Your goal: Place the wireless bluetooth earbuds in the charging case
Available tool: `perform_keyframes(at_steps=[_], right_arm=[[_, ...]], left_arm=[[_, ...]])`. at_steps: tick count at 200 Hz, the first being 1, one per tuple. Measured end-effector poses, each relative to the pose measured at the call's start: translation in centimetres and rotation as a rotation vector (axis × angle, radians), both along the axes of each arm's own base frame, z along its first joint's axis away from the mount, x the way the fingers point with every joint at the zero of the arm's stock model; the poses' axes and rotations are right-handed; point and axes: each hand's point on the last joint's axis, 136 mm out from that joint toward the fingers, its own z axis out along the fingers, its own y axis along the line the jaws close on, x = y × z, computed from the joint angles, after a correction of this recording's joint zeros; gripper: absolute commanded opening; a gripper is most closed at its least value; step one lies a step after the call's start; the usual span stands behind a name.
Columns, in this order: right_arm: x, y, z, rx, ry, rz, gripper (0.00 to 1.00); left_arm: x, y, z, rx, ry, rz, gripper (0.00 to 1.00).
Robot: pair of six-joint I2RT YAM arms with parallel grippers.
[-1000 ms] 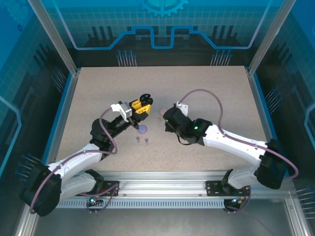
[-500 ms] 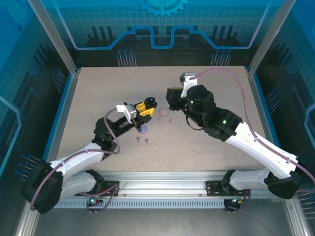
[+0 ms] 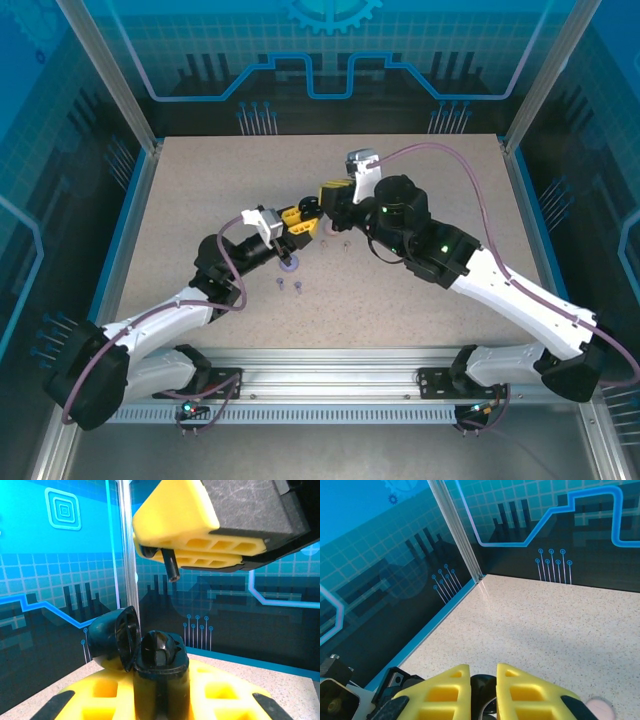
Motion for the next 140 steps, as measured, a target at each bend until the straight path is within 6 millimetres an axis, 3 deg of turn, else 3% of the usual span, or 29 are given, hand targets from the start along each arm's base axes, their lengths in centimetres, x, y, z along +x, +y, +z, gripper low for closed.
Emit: perform_keyframes(at_steps=[140], right_arm=[[-0.6, 1.4, -2.9, -0.011, 0.038, 0.041, 0.13]], left_arm=[[0.1, -0.1, -0.3, 0.01, 0.007, 0.001, 0.0]])
